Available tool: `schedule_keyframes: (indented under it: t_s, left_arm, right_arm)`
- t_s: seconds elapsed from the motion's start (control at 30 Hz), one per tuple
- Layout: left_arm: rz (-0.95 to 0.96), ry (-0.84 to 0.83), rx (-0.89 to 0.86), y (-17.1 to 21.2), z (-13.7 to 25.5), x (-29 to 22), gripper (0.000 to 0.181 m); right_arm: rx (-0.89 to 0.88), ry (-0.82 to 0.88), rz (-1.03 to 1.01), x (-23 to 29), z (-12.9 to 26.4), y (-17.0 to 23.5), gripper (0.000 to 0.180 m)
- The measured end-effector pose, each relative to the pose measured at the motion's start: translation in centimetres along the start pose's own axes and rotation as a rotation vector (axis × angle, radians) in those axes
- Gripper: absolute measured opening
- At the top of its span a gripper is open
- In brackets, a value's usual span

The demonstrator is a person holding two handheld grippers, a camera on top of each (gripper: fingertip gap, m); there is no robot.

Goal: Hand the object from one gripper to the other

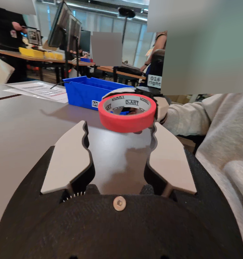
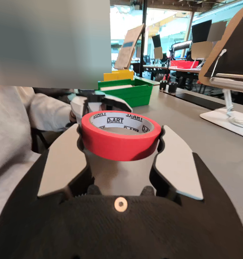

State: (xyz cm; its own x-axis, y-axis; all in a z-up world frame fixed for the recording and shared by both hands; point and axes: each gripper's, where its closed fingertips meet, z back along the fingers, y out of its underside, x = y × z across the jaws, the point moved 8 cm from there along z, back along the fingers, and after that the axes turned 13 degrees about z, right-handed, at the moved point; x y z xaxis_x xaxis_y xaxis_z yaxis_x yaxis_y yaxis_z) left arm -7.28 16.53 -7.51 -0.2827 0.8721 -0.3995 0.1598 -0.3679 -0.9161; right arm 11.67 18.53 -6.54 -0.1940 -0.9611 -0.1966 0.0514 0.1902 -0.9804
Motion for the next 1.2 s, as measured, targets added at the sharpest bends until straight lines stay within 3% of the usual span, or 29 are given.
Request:
schedule_keyframes:
  t_s: [0.2, 0.37, 0.77, 0.83, 0.97, 1.03, 1.1, 1.2]
  left_arm:
    - [0.197, 0.154, -0.059, 0.6, -0.5, -0.2, 0.099]
    - [0.228, 0.21, -0.014, 1.3, -1.1, -0.6, 0.107]
    - [0.175, 0.19, 0.055, 1.7, -1.5, -1.3, 0.097]
    - [0.199, 0.192, 0.055, 1.7, -1.5, -1.2, 0.097]
    - [0.384, 0.199, 0.029, 2.0, -1.5, -0.1, 0.096]
    - [0.501, 0.205, 0.007, 2.1, -1.4, 0.5, 0.096]
    - [0.585, 0.207, 0.008, 2.4, -1.4, 1.1, 0.096]
    - [0.667, 0.23, 0.056, 2.9, -1.6, 1.3, 0.096]
  right_arm:
    - [-0.118, -0.104, -0.151, 0.8, -0.6, -0.1, 0.106]
    - [-0.126, -0.165, -0.204, 1.9, -1.5, 0.3, 0.107]
    - [-0.152, -0.185, -0.236, 2.1, -1.9, 0.5, 0.108]
    - [-0.153, -0.183, -0.229, 2.0, -1.9, 0.5, 0.117]
    - [-0.095, -0.105, -0.105, 1.3, -1.5, 0.5, 0.131]
    - [-0.039, -0.063, 0.04, 1.1, -1.1, 0.6, 0.13]
    - [0.003, -0.033, 0.232, 1.2, -0.5, 0.5, 0.116]
    - [0.007, -0.032, 0.484, 1.9, 0.2, 0.0, 0.082]
